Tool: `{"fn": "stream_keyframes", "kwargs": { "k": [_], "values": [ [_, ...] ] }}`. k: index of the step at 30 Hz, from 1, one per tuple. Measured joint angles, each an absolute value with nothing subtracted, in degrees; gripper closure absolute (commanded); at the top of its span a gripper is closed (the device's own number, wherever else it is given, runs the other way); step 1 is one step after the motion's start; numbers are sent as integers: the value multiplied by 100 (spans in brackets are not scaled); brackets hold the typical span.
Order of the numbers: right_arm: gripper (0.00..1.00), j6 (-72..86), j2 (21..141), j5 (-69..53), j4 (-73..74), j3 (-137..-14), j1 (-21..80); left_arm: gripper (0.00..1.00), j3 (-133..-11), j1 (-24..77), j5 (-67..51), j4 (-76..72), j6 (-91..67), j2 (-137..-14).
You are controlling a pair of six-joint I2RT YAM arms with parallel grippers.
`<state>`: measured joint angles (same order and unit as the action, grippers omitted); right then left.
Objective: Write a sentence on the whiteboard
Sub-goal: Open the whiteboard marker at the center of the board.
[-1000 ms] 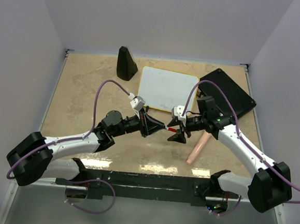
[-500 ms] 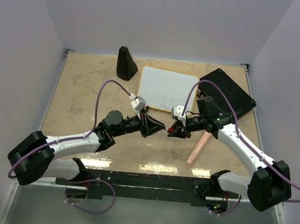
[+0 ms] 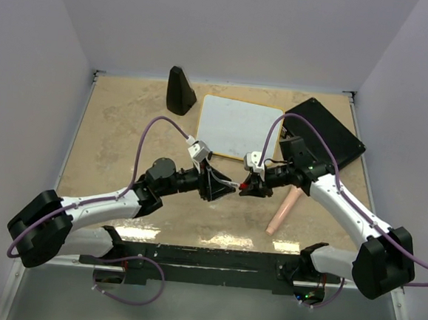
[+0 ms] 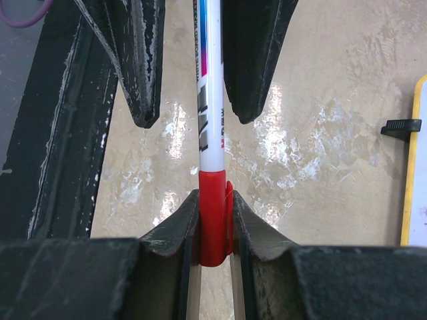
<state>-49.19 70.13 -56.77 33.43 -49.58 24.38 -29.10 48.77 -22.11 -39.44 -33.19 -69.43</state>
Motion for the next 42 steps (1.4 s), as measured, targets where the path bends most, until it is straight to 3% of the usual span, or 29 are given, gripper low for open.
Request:
{"fn": "stream_keyframes", "kwargs": {
  "k": [14,23,27,32,42],
  "values": [
    [100,-5063,7019,-5719,3489,-4958,2438,61,-2912,4877,-2296,-3977,-3343,-7074],
    [100,-5065,7129,-5763,3516,-4958,2438,62,-2912,4877,-2298,-4145,-3389,-7105],
    [100,-5068,7129,-5780,3516,-4958,2440,75,-2912,4877,-2309,-4230,-3402,-7107],
    [100,-5059,7129,-5800,3559,-4960,2443,100,-2912,4845,-2355,-4244,-3387,-7159],
    [100,-5076,7131,-5808,3625,-4960,2449,100,-2912,4827,-2405,-4156,-3334,-7105]
  ]
}}
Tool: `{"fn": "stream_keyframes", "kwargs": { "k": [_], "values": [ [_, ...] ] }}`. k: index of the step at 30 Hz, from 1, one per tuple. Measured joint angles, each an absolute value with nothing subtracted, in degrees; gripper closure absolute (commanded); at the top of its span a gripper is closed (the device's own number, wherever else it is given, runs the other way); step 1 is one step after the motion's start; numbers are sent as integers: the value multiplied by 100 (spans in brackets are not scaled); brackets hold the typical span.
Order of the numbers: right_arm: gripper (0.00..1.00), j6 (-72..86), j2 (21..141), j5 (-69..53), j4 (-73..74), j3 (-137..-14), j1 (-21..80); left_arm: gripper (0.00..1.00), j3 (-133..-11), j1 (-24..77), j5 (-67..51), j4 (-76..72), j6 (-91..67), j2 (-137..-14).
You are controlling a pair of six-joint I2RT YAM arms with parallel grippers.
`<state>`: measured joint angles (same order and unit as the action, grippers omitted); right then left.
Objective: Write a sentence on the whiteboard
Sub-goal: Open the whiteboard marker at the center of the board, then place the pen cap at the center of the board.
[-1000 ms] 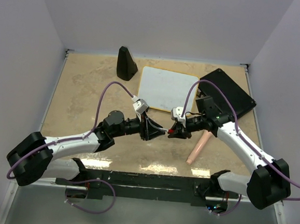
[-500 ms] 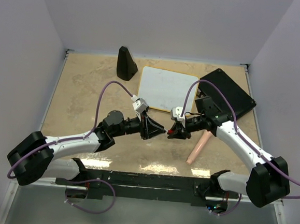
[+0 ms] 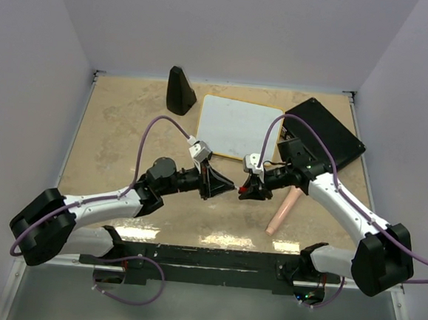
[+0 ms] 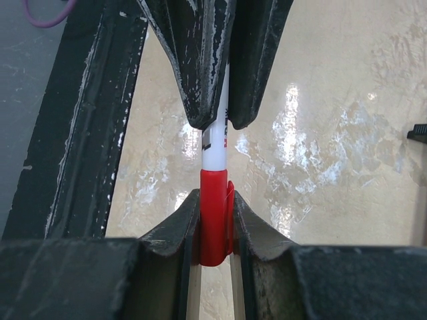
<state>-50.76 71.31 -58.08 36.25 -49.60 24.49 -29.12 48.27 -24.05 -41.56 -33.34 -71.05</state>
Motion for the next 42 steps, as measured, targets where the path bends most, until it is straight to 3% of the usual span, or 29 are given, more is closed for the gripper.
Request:
{"fn": "stream_keyframes", "kwargs": {
  "k": [15,28,42],
  "values": [
    [100,-5352,7196,-5677,3603,-5127,2471,100,-2351,3105,-2842,-3599,-3514,-4960],
    [99,-3629,7288,-3050,1903,-4759,1922,100,-1815,3037,-1098,-1732,-3487,-2834],
    [86,-3791,8390,-2038,2152,-4757,1885,100,-2069,3037,-379,-215,-3323,-2591]
  ]
}}
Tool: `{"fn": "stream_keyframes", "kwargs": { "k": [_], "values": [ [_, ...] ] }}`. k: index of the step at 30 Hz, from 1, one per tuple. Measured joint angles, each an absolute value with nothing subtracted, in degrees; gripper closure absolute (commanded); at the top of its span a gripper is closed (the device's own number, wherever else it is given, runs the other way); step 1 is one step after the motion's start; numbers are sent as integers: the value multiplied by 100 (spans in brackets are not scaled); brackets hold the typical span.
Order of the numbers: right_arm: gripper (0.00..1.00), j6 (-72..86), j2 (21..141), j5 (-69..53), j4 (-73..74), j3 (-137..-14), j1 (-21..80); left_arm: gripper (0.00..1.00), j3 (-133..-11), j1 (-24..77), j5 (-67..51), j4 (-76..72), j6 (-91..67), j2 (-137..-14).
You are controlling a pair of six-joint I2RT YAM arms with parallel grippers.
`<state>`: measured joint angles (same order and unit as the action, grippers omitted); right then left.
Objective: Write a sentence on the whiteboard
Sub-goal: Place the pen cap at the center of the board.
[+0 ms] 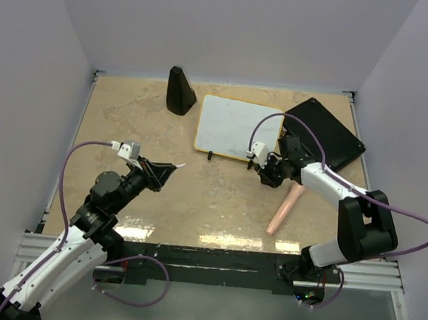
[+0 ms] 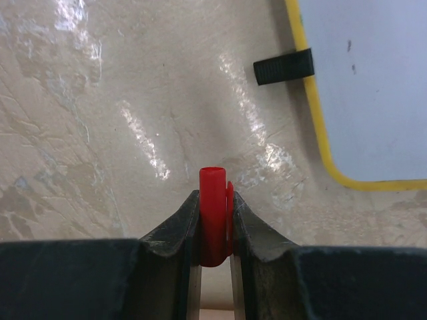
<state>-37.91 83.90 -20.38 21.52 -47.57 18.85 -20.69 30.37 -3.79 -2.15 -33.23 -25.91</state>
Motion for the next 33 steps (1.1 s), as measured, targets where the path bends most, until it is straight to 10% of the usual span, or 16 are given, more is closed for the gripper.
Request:
{"fn": "stream_keyframes", "kwargs": {
  "k": [33],
  "values": [
    [52,-3863,8735,-2021,2626,-4901,1667,100,-2073,3037,-349,58,-3321,-2591]
  ]
}}
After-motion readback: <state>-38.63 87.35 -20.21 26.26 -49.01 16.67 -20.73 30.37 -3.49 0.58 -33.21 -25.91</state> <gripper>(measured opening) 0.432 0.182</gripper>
